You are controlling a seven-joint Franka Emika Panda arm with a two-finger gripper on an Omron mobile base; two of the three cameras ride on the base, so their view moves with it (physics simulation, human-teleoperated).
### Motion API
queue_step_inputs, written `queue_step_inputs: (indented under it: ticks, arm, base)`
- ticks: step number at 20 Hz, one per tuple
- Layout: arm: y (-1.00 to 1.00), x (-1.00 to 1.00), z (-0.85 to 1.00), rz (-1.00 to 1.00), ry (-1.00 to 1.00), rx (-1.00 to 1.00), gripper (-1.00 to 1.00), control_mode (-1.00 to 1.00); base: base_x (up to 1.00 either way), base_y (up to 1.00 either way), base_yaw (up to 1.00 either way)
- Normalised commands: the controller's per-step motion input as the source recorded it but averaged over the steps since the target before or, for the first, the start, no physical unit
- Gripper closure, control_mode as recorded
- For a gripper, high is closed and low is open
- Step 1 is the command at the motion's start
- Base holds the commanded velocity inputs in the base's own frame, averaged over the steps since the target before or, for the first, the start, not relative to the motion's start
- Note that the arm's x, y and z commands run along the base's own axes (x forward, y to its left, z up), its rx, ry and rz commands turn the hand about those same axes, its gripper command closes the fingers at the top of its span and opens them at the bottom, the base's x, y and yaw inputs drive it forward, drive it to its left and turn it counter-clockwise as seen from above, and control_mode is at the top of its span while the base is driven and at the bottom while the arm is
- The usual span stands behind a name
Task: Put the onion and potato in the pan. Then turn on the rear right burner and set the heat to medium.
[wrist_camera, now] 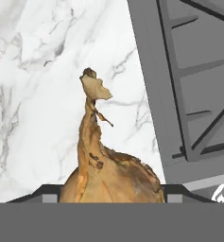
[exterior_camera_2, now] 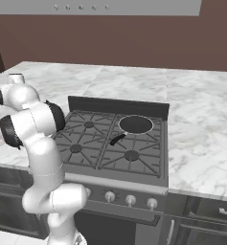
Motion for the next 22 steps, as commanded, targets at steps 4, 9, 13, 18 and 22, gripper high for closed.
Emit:
queue_step_inputs:
  ticks: [4,9,13,18,22]
  arm:
    - [-1.00,0.00,0.41,0.00,0.00,0.00,1.00,-1.00]
    - [-0.98,0.00,0.21,0.00,0.00,0.00,1.00,-1.00]
    - [-0.86,0.00,0.18,0.00,0.00,0.00,1.00,-1.00]
    - [-0.88,0.04,0.16,0.00,-0.01,0.00,1.00,-1.00]
    - [-0.89,0.06,0.14,0.00,-0.01,0.00,1.00,-1.00]
  base:
    - [0.00,0.00,0.00]
    - [0.00,0.00,0.00]
    - [0.00,0.00,0.00]
    - [0.00,0.00,0.00]
    - [0.00,0.00,0.00]
